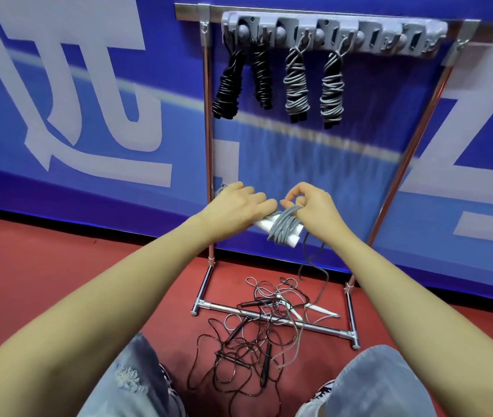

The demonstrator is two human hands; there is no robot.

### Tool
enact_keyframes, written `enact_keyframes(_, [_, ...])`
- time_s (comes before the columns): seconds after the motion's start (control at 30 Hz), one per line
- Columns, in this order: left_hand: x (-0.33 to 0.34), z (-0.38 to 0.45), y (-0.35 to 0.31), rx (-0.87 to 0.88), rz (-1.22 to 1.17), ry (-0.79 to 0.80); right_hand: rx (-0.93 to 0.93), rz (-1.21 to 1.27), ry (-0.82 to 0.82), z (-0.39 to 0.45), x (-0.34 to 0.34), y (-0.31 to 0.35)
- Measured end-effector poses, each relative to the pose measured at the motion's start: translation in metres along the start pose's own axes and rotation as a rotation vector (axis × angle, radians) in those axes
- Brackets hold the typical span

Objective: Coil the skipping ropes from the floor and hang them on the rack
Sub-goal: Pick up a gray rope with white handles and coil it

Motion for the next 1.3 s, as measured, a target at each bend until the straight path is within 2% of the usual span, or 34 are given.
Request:
enact_keyframes(0.07, [-0.008,0.003,0.000,-0.059,-0.064,-0.013,0.043,0.099,-0.028,-0.002,0.002,-0.001])
enact_keyframes(0.13, [-0.009,0.005,0.002,-0.190,-0.175,0.047,0.042,0.150,-0.046,-0.002,0.003,0.002])
enact_keyframes(0.2, [-0.003,0.003,0.012,-0.419,-0.264,0.197,-0.041,0.051,-0.027,-0.003,0.004,0.010])
enact_keyframes(0.27, [-0.004,0.004,0.023,-0.602,-0.320,0.196,-0.073,0.062,-0.029,-0.006,0.003,0.014])
enact_keyframes(0.33, [-0.002,0.006,0.028,-0.718,-0.317,0.188,-0.067,0.092,-0.025,-0.005,0.003,0.014])
enact_keyframes(0.5, [0.020,0.005,0.033,-0.925,-0.327,0.305,-0.017,0.098,0.091,-0.006,0.014,0.022])
enact_keyframes(0.67, [0.033,0.007,0.029,-0.838,-0.158,0.409,-0.101,0.015,0.171,-0.008,0.017,0.030])
enact_keyframes(0.7, [0.035,0.008,0.026,-0.793,-0.113,0.426,-0.138,-0.095,0.196,-0.007,0.016,0.032])
enact_keyframes(0.8, [0.041,0.010,0.020,-0.666,0.000,0.462,-0.290,-0.683,0.252,-0.008,0.010,0.046])
enact_keyframes(0.9, [0.044,0.013,0.022,-0.573,0.105,0.502,-0.366,-0.851,0.139,-0.011,-0.001,0.061])
enact_keyframes(1.0, [0.045,0.013,0.018,-0.426,0.172,0.568,-0.272,-0.736,-0.018,-0.008,-0.016,0.058])
enact_keyframes(1.1, [0.048,0.010,0.007,-0.223,0.182,0.570,-0.107,-0.360,-0.114,-0.004,-0.019,0.042])
enact_keyframes(1.17, [0.042,0.007,-0.004,-0.075,0.209,0.453,-0.033,-0.235,-0.118,-0.001,-0.014,0.031])
enact_keyframes(1.23, [0.037,0.003,-0.007,0.016,0.173,0.306,0.032,-0.215,-0.093,0.003,-0.012,0.018])
enact_keyframes(1.3, [0.036,-0.001,-0.007,0.067,0.110,0.233,0.069,-0.166,-0.067,0.006,-0.011,0.005])
Point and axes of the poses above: each hand's wrist, its own z-axis towards the middle knuckle, its own x-axis out of the palm, y = z × x, the point moved 8 cm from there along z, towards the middle knuckle, and after that the axes turned 11 degrees about -x, right-handed, at the moved point
